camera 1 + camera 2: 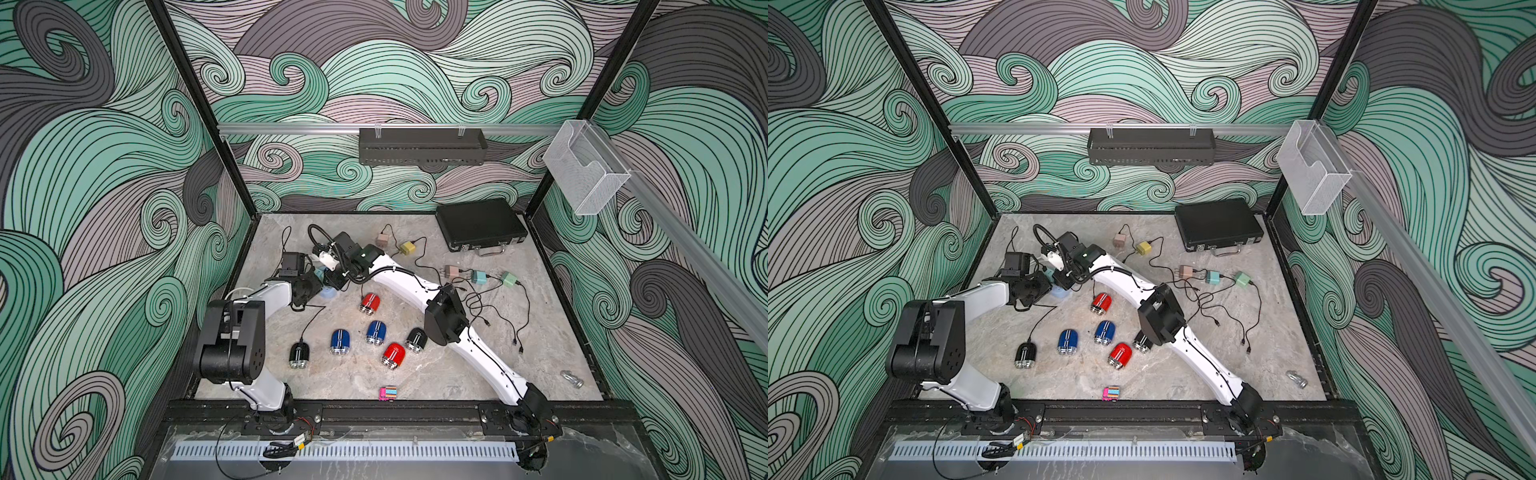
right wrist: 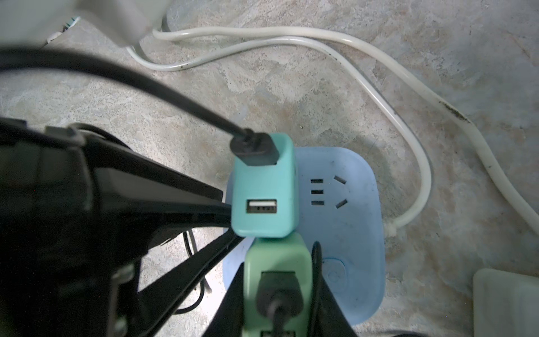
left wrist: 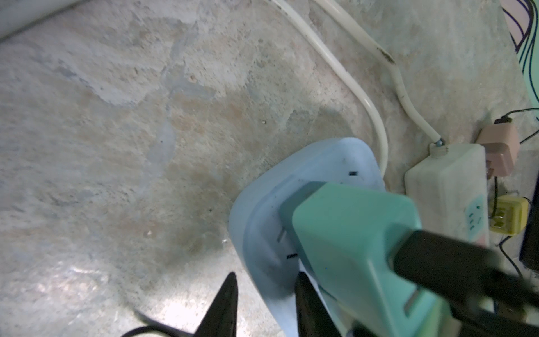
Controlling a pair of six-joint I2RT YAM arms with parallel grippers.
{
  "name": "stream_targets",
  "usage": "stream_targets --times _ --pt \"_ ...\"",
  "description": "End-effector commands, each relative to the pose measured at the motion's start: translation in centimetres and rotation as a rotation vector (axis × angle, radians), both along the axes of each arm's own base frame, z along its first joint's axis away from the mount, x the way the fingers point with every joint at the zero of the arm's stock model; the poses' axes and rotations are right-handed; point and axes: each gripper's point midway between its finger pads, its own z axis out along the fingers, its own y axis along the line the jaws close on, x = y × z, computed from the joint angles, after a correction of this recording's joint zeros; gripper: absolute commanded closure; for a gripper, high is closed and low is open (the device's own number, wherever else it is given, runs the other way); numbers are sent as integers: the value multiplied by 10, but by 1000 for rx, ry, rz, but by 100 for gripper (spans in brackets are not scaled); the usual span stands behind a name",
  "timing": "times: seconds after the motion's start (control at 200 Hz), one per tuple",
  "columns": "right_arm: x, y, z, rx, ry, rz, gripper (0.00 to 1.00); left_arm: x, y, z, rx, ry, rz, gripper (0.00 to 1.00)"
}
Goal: Unplug the electric shaver
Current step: Remove the plug from the socket.
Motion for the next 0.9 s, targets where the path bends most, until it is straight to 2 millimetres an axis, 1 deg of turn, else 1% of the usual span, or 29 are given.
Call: stream_targets --times 0.0,0.44,0.49,0.811,0.896 --pt "6 -1 19 16 -45 8 76 -5 5 -7 10 40 11 67" --pt "6 -1 49 47 -91 3 77 -14 6 -16 16 85 20 67" --pt "6 -1 49 43 -92 2 77 -14 6 -17 14 90 22 67" --pt "5 -3 66 40 -145 -5 78 -16 7 -21 13 115 35 67" --pt "5 -3 68 42 -154 -10 78 -16 7 -22 13 119 36 67"
